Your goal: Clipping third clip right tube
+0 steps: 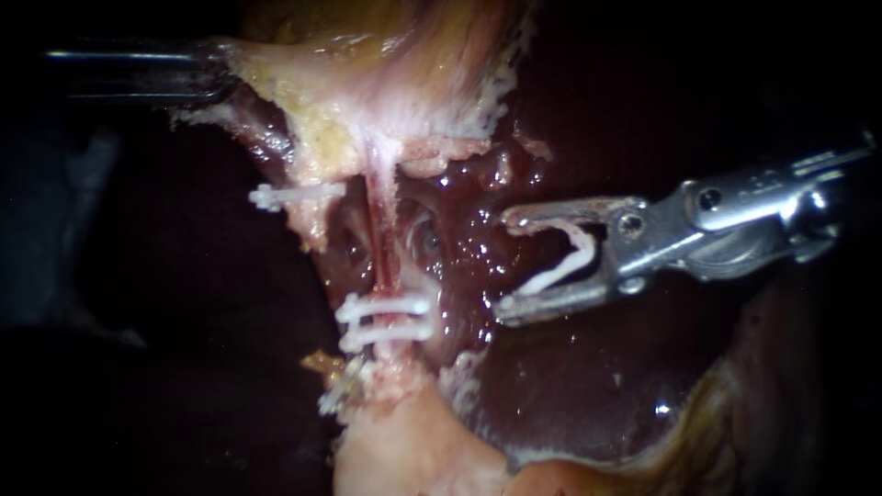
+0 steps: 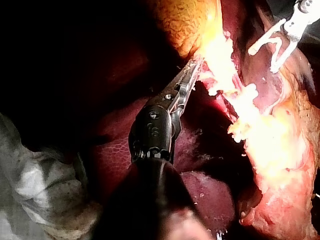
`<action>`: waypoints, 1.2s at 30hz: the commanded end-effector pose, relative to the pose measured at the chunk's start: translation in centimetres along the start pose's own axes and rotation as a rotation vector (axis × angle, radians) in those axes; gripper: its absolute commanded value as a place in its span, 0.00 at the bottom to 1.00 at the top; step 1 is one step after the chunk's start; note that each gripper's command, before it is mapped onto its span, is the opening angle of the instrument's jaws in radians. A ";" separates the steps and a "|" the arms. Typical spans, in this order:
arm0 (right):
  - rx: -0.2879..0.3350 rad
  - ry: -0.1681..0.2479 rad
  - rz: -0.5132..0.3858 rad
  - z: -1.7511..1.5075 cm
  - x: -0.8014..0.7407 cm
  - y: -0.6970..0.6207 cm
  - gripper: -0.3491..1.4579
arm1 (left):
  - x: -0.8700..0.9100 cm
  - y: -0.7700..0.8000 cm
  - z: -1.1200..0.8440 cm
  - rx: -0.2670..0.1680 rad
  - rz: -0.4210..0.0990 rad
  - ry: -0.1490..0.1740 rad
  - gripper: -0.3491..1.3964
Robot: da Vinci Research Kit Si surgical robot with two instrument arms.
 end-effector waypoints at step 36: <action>0.196 0.333 0.248 1.07 0.24 0.20 0.47 | -0.01 0.01 0.03 0.003 0.000 0.001 0.00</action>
